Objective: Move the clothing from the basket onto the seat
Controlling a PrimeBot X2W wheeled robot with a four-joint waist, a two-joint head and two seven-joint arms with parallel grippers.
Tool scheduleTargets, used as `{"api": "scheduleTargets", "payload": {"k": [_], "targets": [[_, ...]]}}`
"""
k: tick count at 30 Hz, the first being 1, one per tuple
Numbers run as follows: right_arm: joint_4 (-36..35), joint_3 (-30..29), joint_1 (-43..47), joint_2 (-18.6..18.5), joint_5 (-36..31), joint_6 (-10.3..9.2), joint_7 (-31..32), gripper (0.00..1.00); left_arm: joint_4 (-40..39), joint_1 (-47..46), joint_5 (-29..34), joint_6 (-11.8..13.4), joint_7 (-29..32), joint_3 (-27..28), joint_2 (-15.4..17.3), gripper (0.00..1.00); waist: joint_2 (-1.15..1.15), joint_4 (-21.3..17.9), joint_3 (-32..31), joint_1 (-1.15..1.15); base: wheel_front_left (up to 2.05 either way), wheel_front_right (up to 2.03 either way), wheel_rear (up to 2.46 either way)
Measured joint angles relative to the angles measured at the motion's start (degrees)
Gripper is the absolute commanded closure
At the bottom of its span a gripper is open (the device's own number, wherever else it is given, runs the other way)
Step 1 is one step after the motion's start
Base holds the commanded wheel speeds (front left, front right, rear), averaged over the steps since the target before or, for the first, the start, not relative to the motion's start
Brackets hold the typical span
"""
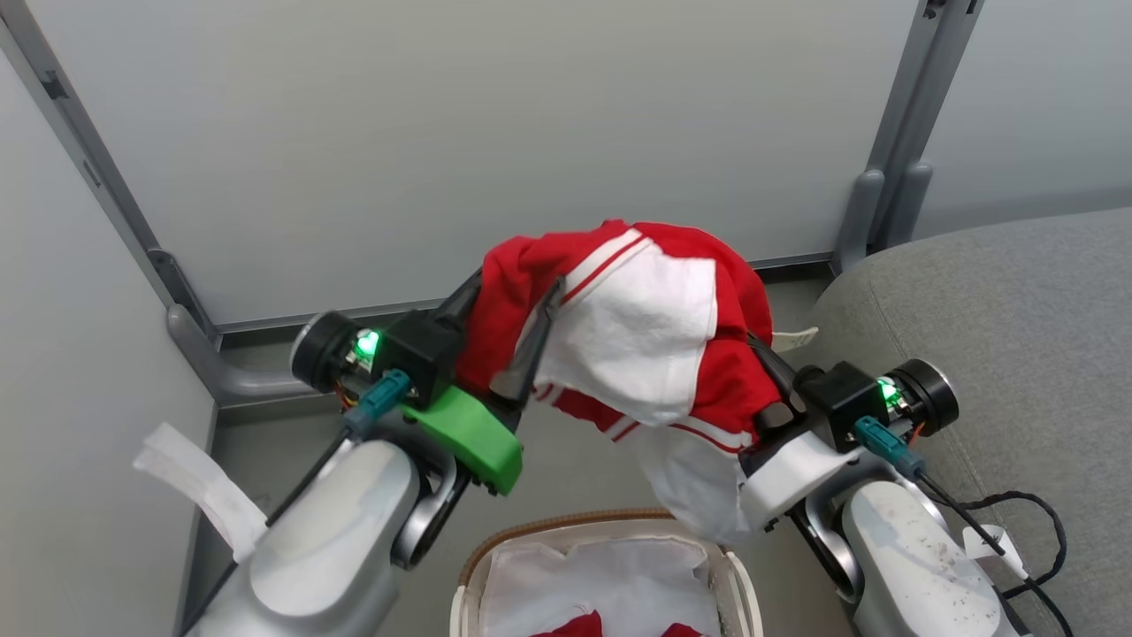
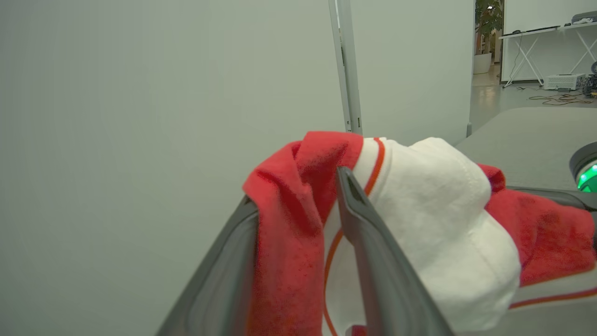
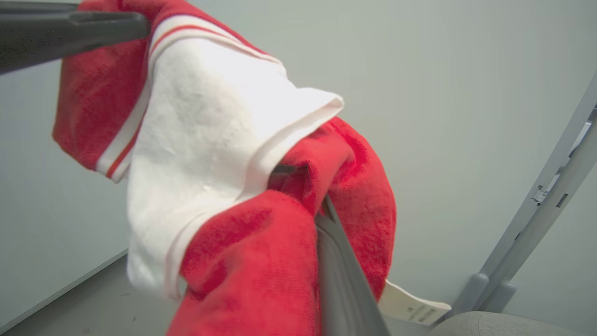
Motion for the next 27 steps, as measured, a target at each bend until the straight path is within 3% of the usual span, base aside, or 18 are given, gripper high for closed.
{"api": "scheduleTargets", "payload": {"k": [12,27], "targets": [[-1.5,-4.7,0.9,0.0,-0.6,-0.01,0.0,1.0,5.6,13.1,-0.9,0.5,-1.5,2.9,-5.7,0.0,0.0,0.0,0.4,0.0,0.0,0.0,0.0],[-2.6,-8.6,2.2,0.0,-1.4,-0.01,0.0,1.0,5.1,23.9,5.3,-1.6,-1.6,9.4,-9.3,0.0,0.0,-0.4,0.8,0.0,0.0,0.0,0.0]]}}
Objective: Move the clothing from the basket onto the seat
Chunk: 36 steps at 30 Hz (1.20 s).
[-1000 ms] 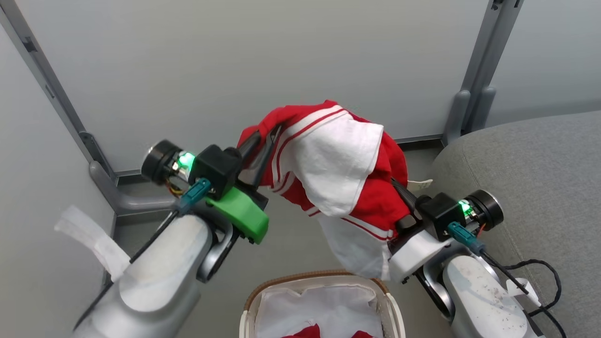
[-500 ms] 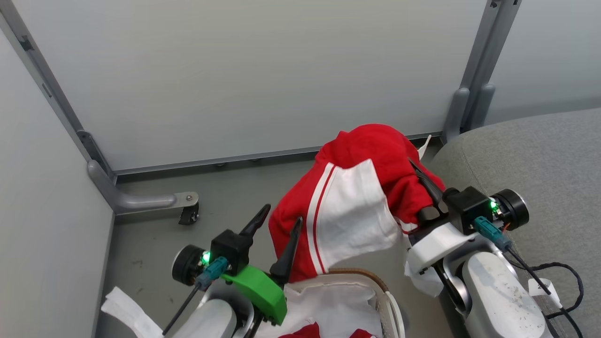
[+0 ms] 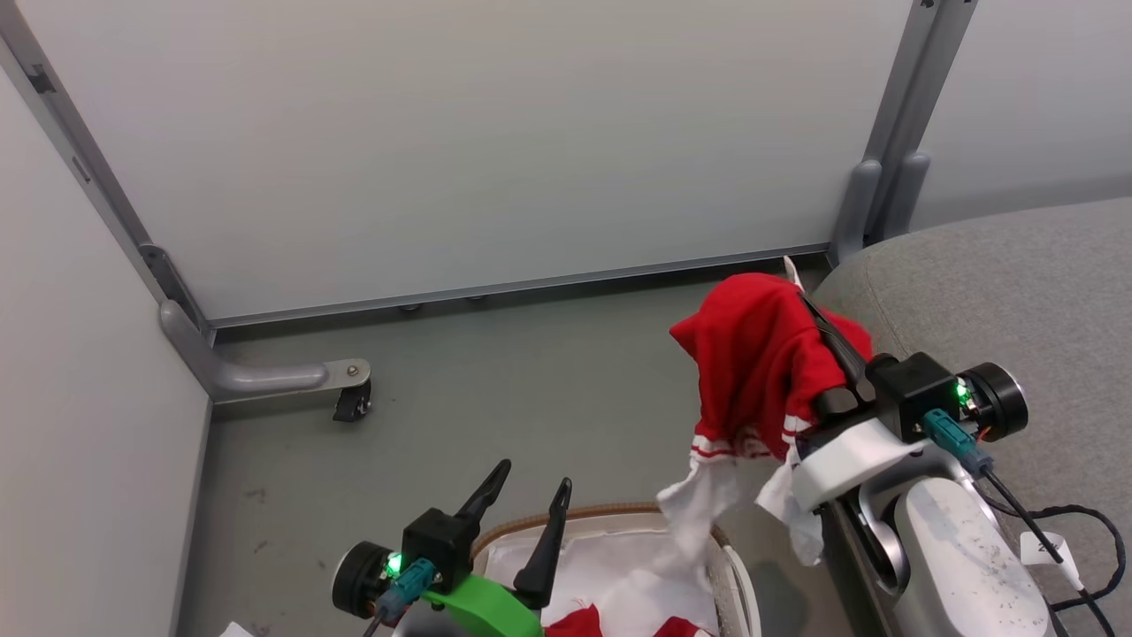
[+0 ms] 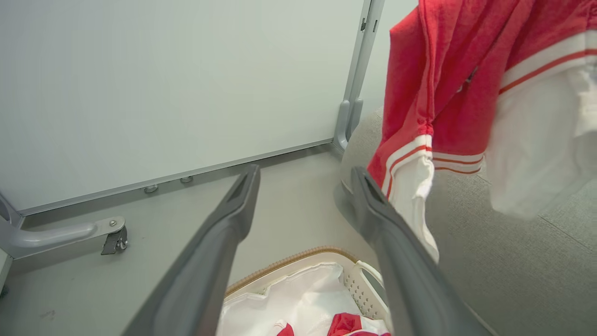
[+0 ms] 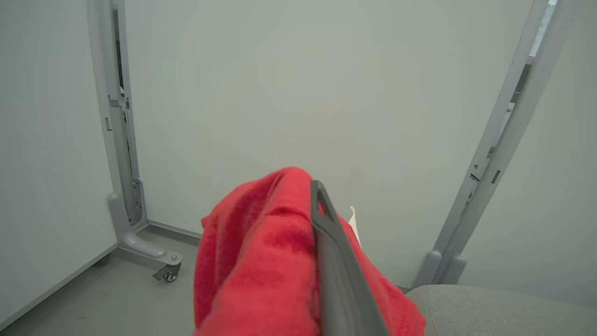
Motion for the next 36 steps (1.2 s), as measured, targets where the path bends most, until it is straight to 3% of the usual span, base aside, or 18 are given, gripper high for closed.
{"api": "scheduleTargets", "payload": {"k": [12,36], "targets": [[-0.2,-0.3,0.0,0.0,0.0,0.01,0.0,1.0,-0.7,1.3,2.9,-1.5,-0.1,2.9,-1.4,0.0,0.0,-2.8,0.5,0.0,0.0,0.0,0.0],[-1.3,-6.2,-0.5,0.0,-2.7,0.01,0.0,1.0,-3.1,0.8,5.8,-2.5,-0.1,4.1,-2.2,0.0,0.0,-22.8,4.7,0.0,0.0,0.0,0.0]]}}
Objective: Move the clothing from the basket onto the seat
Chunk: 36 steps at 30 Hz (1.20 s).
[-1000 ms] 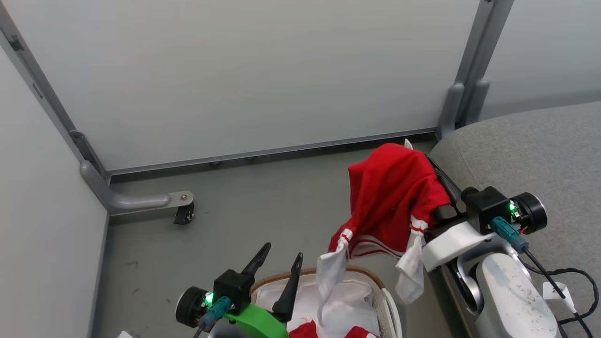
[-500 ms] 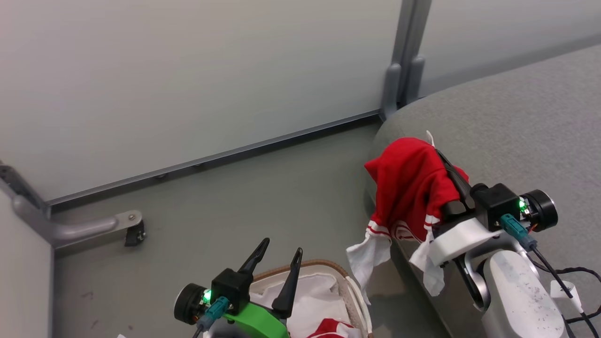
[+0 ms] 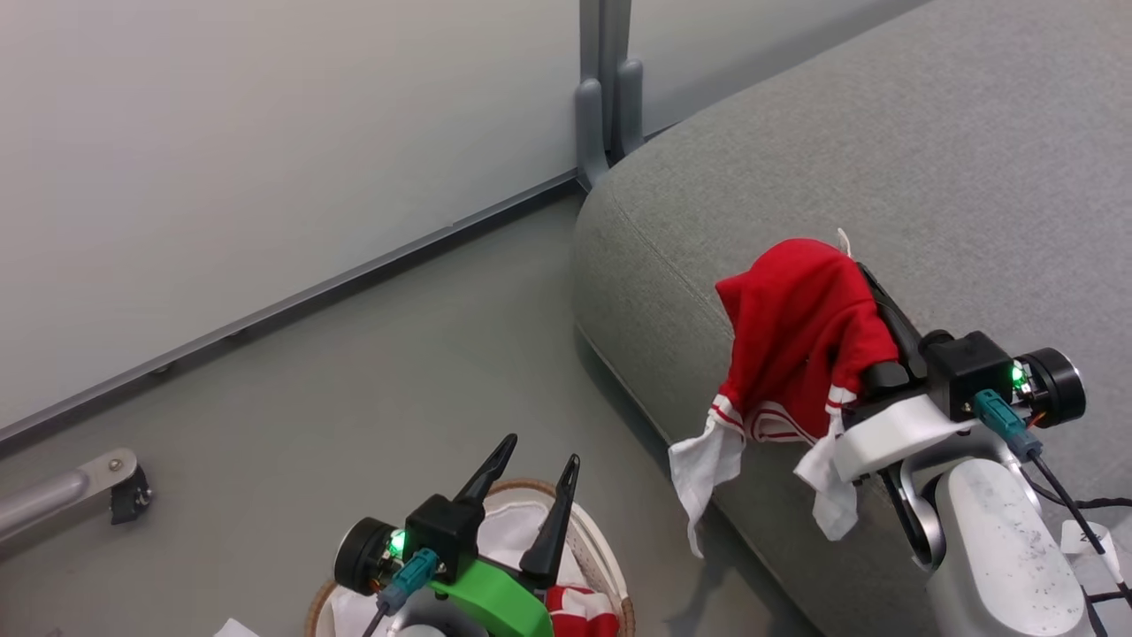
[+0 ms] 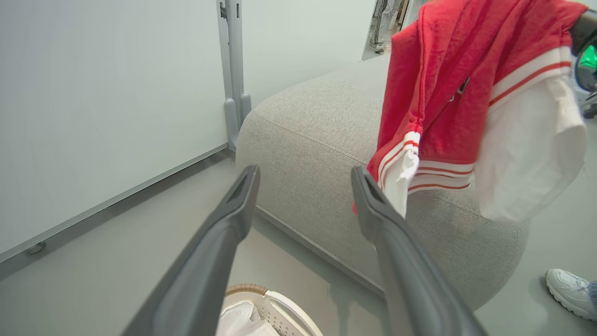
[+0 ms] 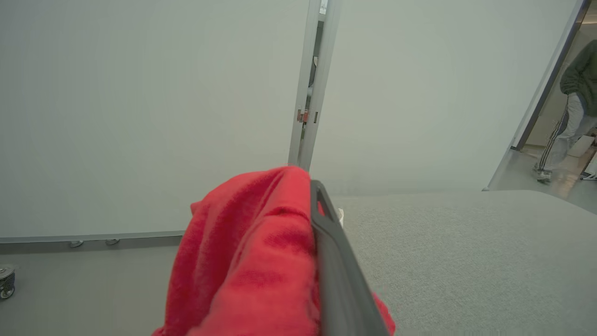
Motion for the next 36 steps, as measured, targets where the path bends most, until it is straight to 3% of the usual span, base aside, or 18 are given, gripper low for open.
{"api": "scheduleTargets", "payload": {"k": [11,20,29,36], "targets": [[-0.2,-3.1,-4.8,0.0,-1.3,0.0,0.0,1.0,-0.6,-2.5,2.4,-0.5,0.0,-0.2,0.0,0.0,0.0,-1.2,5.3,0.0,0.0,0.0,0.0],[-0.2,-12.4,-20.7,-0.5,-10.6,0.01,0.0,1.0,-2.4,-6.8,5.0,-1.0,0.0,0.0,1.1,0.0,0.0,0.8,12.0,0.0,0.0,0.0,0.0],[8.3,-22.5,-38.9,-7.7,-13.2,0.01,0.0,1.0,-5.4,-11.8,6.8,-1.0,0.0,0.3,2.4,0.0,0.0,4.2,21.1,0.01,0.0,0.0,0.0],[16.4,-31.5,-46.6,-13.7,-17.9,0.01,0.0,1.0,-6.9,-13.9,7.5,-1.2,0.0,-0.1,3.0,0.0,0.0,7.7,27.4,0.01,0.0,0.0,0.0]]}}
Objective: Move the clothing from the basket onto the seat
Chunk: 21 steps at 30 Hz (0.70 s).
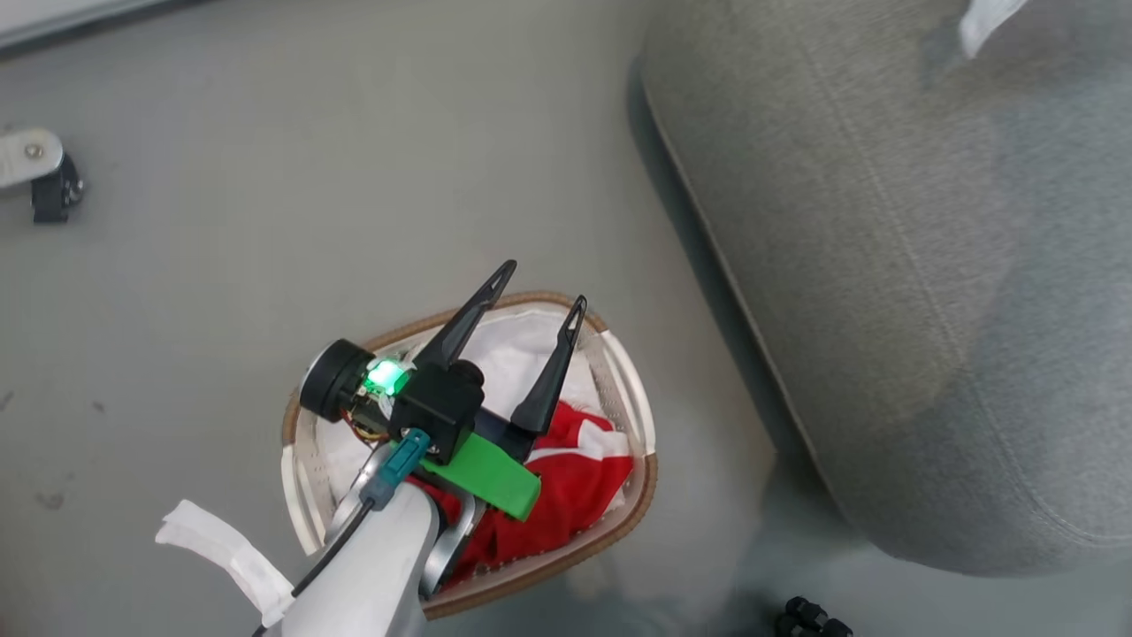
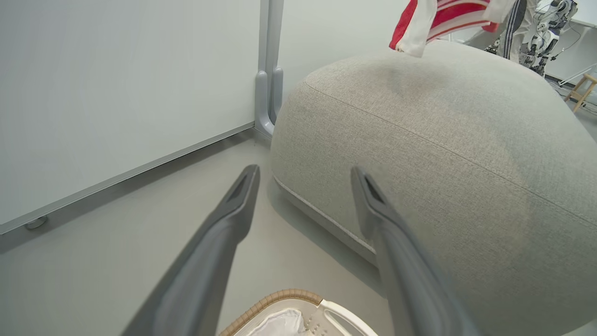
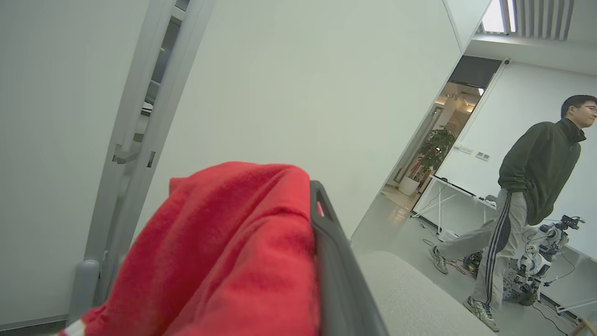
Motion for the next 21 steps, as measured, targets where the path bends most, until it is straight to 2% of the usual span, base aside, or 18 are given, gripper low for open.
{"api": "scheduleTargets", "payload": {"k": [7,18,19,20,21], "targets": [[6.0,-2.7,-1.2,-1.9,-3.2,0.0,0.0,1.0,-1.3,-1.3,0.8,0.0,0.0,-0.1,0.6,0.0,0.0,3.0,5.8,0.0,0.0,0.0,0.0],[12.4,-5.7,1.9,1.5,-4.8,0.0,0.0,1.0,-0.7,-2.6,1.9,0.0,0.0,-0.3,0.6,0.0,0.0,5.3,12.5,0.0,0.0,0.0,0.0],[12.4,-5.7,2.2,1.6,-4.8,0.0,0.0,0.93,-0.5,-2.6,1.9,0.0,0.0,-0.3,0.6,0.0,0.0,5.3,12.6,0.0,0.0,0.0,0.0],[12.4,-5.7,2.6,2.0,-4.6,0.0,0.0,0.66,-0.2,-2.6,1.9,0.0,0.0,-0.4,0.5,0.0,0.0,5.3,12.6,0.0,0.0,0.0,0.0],[12.4,-5.6,3.2,2.5,-4.1,0.0,0.0,0.53,0.0,-2.6,1.9,0.0,0.0,-0.5,0.5,0.0,0.0,5.3,12.5,0.0,0.0,0.0,0.0]]}}
